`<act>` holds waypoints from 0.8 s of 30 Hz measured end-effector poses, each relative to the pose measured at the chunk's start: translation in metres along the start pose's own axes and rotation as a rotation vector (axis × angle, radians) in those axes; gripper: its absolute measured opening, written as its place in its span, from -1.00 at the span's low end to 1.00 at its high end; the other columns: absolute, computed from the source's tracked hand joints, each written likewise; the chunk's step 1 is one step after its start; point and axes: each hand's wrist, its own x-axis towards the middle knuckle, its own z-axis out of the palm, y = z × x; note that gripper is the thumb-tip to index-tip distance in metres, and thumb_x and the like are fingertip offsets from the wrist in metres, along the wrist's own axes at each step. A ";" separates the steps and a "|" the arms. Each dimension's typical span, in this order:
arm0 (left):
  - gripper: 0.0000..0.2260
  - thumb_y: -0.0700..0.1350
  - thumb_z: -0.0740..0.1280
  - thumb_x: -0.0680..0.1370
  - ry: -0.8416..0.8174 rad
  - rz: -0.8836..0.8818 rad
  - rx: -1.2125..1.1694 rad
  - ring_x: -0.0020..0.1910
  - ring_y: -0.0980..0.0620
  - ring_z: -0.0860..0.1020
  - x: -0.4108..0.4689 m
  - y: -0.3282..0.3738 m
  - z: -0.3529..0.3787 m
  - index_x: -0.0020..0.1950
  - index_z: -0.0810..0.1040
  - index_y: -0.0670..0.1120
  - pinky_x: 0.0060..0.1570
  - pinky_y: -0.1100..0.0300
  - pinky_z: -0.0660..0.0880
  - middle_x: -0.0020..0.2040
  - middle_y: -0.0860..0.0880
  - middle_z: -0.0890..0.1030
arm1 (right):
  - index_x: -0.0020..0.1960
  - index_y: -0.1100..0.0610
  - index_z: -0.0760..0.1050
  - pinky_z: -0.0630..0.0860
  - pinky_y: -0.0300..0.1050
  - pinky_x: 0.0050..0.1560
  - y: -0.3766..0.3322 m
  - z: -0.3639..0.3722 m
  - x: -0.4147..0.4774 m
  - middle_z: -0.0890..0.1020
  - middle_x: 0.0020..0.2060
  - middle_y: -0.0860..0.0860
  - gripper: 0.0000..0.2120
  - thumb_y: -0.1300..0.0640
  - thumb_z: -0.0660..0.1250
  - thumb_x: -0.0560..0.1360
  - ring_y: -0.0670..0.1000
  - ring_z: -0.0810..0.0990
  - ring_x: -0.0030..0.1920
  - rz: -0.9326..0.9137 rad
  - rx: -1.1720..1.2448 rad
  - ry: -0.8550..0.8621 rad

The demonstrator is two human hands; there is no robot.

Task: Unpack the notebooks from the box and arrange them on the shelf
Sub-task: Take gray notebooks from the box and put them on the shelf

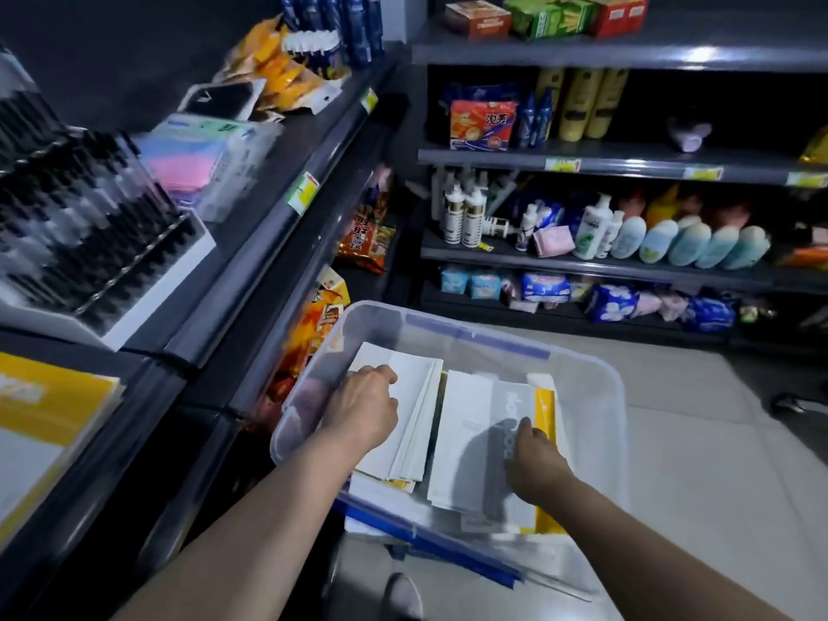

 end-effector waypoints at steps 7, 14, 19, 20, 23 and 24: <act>-0.66 -0.14 0.28 0.58 -0.136 0.102 -0.012 0.30 -0.07 0.45 0.045 -0.031 0.021 0.37 0.45 -0.04 0.23 0.07 0.43 0.30 -0.06 0.52 | 0.52 0.29 -0.14 0.26 0.03 0.38 -0.027 0.030 0.010 0.24 0.39 0.20 -0.05 -0.03 0.41 0.44 0.21 0.23 0.37 0.300 0.155 0.195; -0.68 -0.16 0.28 0.57 -0.195 0.084 0.076 0.27 -0.08 0.45 0.057 -0.048 0.032 0.33 0.45 -0.09 0.16 0.11 0.46 0.27 -0.09 0.51 | 0.38 0.25 0.17 0.34 0.00 0.32 -0.032 0.025 0.023 0.38 0.26 0.20 -0.05 -0.05 0.61 0.21 0.20 0.37 0.33 0.458 0.286 0.141; -0.69 -0.17 0.26 0.57 -0.264 0.034 0.150 0.32 -0.11 0.38 0.051 -0.050 0.038 0.31 0.40 -0.16 0.25 0.15 0.35 0.33 -0.12 0.40 | 0.30 0.29 0.24 0.37 0.04 0.28 -0.033 0.026 0.023 0.42 0.25 0.23 -0.44 0.07 0.38 0.45 0.26 0.40 0.28 0.393 0.246 0.202; -0.67 -0.16 0.25 0.58 -0.285 0.022 0.162 0.33 -0.12 0.36 0.050 -0.050 0.040 0.33 0.38 -0.17 0.28 0.13 0.33 0.35 -0.13 0.36 | 0.25 0.30 0.25 0.41 0.06 0.21 -0.032 0.024 0.022 0.47 0.20 0.25 -0.58 0.14 0.28 0.49 0.28 0.45 0.23 0.341 0.275 0.244; -0.61 -0.15 0.26 0.58 -0.328 -0.051 0.176 0.36 -0.17 0.31 0.046 -0.051 0.048 0.39 0.31 -0.16 0.27 0.06 0.37 0.41 -0.16 0.24 | 0.19 0.18 0.20 0.41 0.03 -0.11 -0.026 0.010 0.012 0.55 -0.03 0.17 -0.72 0.26 0.14 0.49 0.31 0.57 0.01 0.215 0.291 0.358; -0.58 -0.15 0.27 0.57 -0.330 -0.080 0.178 0.36 -0.18 0.30 0.044 -0.052 0.050 0.41 0.29 -0.15 0.24 0.04 0.40 0.41 -0.16 0.21 | 0.21 0.15 0.18 0.39 0.01 -0.16 -0.022 0.004 0.009 0.57 -0.02 0.16 -0.68 0.27 0.13 0.48 0.30 0.58 -0.02 0.182 0.239 0.387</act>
